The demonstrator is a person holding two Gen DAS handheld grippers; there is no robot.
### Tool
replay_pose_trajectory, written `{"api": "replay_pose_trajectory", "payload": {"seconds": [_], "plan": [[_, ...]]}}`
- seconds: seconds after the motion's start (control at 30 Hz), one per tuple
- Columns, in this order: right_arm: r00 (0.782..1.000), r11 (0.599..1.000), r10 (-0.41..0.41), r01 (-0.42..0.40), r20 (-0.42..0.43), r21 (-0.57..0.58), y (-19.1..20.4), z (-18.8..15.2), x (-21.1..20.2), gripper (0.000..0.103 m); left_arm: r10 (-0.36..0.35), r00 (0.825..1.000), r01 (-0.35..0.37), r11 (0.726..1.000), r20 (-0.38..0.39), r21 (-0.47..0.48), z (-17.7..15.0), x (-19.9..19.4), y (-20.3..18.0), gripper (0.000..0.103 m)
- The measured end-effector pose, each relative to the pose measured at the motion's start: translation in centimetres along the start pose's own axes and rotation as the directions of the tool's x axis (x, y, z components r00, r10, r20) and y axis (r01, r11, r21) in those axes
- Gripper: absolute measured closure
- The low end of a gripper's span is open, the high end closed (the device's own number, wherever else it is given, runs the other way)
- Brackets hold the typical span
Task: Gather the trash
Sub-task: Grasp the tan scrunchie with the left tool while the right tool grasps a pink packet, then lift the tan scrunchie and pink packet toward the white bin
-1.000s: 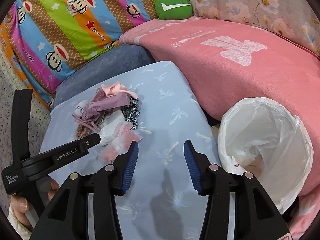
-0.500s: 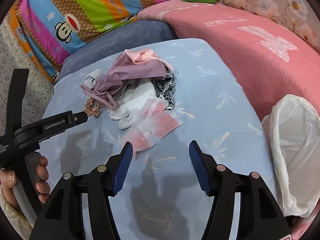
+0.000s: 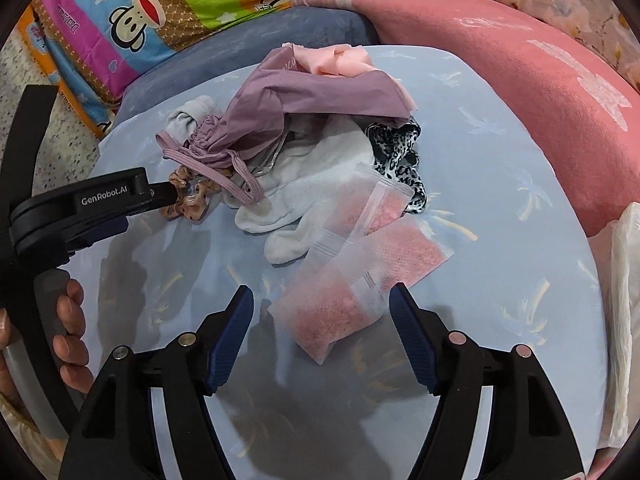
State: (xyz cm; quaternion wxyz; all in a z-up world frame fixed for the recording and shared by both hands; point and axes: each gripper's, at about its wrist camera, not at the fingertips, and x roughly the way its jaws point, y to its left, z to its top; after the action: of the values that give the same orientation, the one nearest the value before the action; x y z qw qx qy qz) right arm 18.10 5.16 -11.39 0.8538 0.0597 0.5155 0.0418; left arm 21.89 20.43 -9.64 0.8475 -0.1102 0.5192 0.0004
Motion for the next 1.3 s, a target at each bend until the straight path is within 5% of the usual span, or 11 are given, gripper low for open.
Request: {"api": "replay_pose_trajectory", "payload": {"seconds": [0.33, 0.57, 0.73, 0.97, 1.3], "plan": [[0.999, 0.999, -0.042, 0.042, 0.027, -0.02, 0.6, -0.2, 0.8, 0.035, 0.025, 1.0, -0.025, 0.999, 0.014, 0.025, 0.2, 0.8, -0.7, 0.048], [0.993, 0.993, -0.107, 0.109, 0.044, -0.053, 0.3, -0.7, 0.5, 0.058, -0.005, 1.0, 0.005, 0.997, 0.01, 0.071, -0.5, 0.5, -1.1, 0.087], [0.997, 0.997, -0.077, 0.078, 0.017, -0.006, -1.4, -0.9, -0.1, 0.081, -0.05, 0.999, 0.051, 0.998, -0.018, 0.046, -1.0, 0.0, -1.0, 0.091], [1.0, 0.998, -0.017, 0.016, 0.004, 0.059, -3.1, -2.0, -1.8, 0.084, -0.066, 0.998, 0.066, 0.996, 0.004, 0.059, -2.4, -2.2, -1.7, 0.092], [0.994, 0.997, 0.025, -0.033, 0.102, 0.073, -3.7, -2.4, -7.2, 0.084, -0.12, 0.989, 0.112, 0.988, 0.081, 0.104, -3.1, -7.2, -3.8, 0.092]]}}
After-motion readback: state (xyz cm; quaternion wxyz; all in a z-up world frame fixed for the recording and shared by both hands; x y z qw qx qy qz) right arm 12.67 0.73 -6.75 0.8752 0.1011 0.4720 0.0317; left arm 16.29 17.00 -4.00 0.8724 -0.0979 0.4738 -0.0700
